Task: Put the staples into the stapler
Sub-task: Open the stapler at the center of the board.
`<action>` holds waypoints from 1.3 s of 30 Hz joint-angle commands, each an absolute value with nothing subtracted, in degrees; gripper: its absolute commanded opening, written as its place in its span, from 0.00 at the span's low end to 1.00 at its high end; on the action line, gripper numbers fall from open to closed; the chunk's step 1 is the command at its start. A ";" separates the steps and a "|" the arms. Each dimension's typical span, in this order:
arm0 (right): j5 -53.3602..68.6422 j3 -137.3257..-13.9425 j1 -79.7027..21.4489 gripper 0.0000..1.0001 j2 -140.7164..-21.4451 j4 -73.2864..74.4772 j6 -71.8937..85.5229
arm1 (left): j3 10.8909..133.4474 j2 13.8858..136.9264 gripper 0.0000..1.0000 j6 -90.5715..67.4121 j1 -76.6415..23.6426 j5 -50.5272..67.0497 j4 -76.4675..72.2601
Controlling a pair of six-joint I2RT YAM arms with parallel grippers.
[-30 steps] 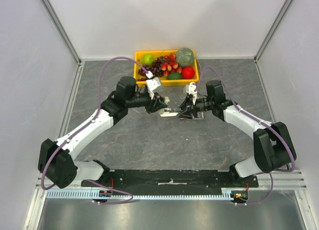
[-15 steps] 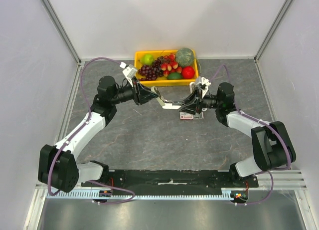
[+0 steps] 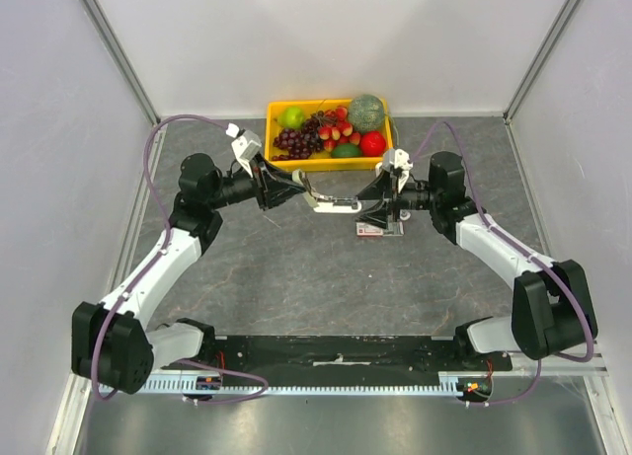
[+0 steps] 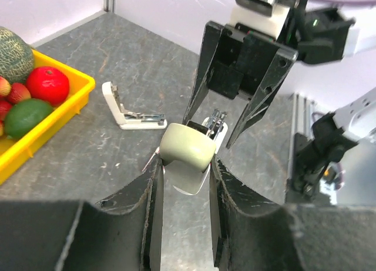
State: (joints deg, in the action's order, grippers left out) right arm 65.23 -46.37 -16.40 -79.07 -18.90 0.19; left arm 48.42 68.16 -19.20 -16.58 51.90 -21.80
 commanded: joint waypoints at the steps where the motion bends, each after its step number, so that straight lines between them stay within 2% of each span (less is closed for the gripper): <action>1: 62.67 -51.06 -17.40 0.68 -77.17 -0.18 -16.69 | 50.63 66.01 0.02 -0.11 -17.05 54.23 -12.58; 9: 55.91 -54.05 -23.01 0.69 -77.69 7.03 -20.92 | 49.05 65.39 0.02 15.63 -19.60 53.70 -3.78; 15: 53.09 -52.74 -24.87 0.63 -80.68 1.69 -14.16 | 47.99 65.57 0.02 17.14 -20.74 52.30 -3.78; 24: 47.74 -52.47 -27.94 0.57 -82.35 0.35 -12.39 | 47.81 66.18 0.02 17.14 -22.67 50.80 -4.39; 30: 47.11 -52.91 -28.82 0.47 -83.85 0.44 -12.74 | 47.72 66.27 0.02 16.44 -23.03 50.36 -4.92; 35: 47.02 -53.26 -30.06 0.31 -84.29 2.02 -15.47 | 47.64 66.53 0.02 16.17 -23.12 50.10 -5.36; 39: 46.76 -53.79 -30.32 0.00 -84.73 2.55 -15.65 | 47.55 66.62 0.02 16.17 -23.11 49.92 -5.45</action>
